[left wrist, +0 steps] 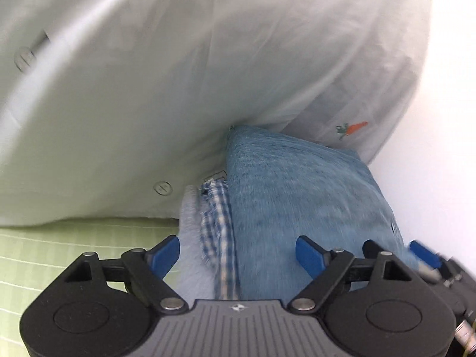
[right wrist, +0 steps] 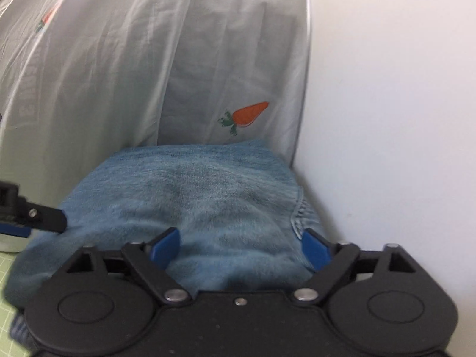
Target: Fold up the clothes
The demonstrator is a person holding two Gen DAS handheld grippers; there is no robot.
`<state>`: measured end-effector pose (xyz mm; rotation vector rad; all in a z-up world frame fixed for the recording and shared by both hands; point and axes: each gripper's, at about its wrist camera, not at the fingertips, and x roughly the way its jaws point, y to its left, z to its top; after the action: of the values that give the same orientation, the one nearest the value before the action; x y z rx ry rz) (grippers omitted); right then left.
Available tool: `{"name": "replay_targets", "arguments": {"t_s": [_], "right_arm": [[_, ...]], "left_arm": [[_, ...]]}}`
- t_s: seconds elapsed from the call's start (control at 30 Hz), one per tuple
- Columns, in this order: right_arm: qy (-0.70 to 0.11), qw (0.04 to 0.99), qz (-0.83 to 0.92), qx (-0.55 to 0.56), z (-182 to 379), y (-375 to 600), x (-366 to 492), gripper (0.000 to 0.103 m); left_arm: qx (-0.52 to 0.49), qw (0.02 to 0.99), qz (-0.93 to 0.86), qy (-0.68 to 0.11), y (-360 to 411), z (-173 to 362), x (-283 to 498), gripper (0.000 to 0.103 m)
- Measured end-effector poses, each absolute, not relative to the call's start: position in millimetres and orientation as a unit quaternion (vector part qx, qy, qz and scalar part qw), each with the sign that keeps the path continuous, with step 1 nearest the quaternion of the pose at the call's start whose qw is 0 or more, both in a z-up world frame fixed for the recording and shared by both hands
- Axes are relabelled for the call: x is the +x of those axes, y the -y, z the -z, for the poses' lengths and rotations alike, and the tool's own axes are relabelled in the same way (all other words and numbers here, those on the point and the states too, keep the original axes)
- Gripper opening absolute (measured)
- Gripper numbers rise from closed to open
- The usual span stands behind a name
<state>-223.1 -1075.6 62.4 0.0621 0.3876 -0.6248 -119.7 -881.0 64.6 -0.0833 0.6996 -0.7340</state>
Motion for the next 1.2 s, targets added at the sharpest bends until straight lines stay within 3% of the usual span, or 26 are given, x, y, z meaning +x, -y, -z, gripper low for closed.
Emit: {"name": "replay_targets", "arguments": {"t_s": [0.2,0.4,0.73,1.2], "right_arm": [[-0.173,0.932,0.318,0.030,-87.2,1029.1,-288.8,0.103],[-0.178,0.931,0.312,0.065,-102.7,977.1,-355.5,0.103],[-0.234,0.911,0.322,0.106,-71.5,903.0,-430.2,0.103],[-0.297,0.883,0.337,0.135,-35.4,868.7,-472.8,0.103]], "left_arm": [[-0.026,0.879,0.360,-0.311,826.5,-87.9,-180.5,0.102],[-0.023,0.883,0.364,-0.296,803.1,-96.3,-228.3,0.103],[0.052,0.885,0.353,-0.298,761.8,-85.3,-300.6,0.103],[0.094,0.854,0.374,-0.350,741.8,-47.7,-350.9,0.103]]}}
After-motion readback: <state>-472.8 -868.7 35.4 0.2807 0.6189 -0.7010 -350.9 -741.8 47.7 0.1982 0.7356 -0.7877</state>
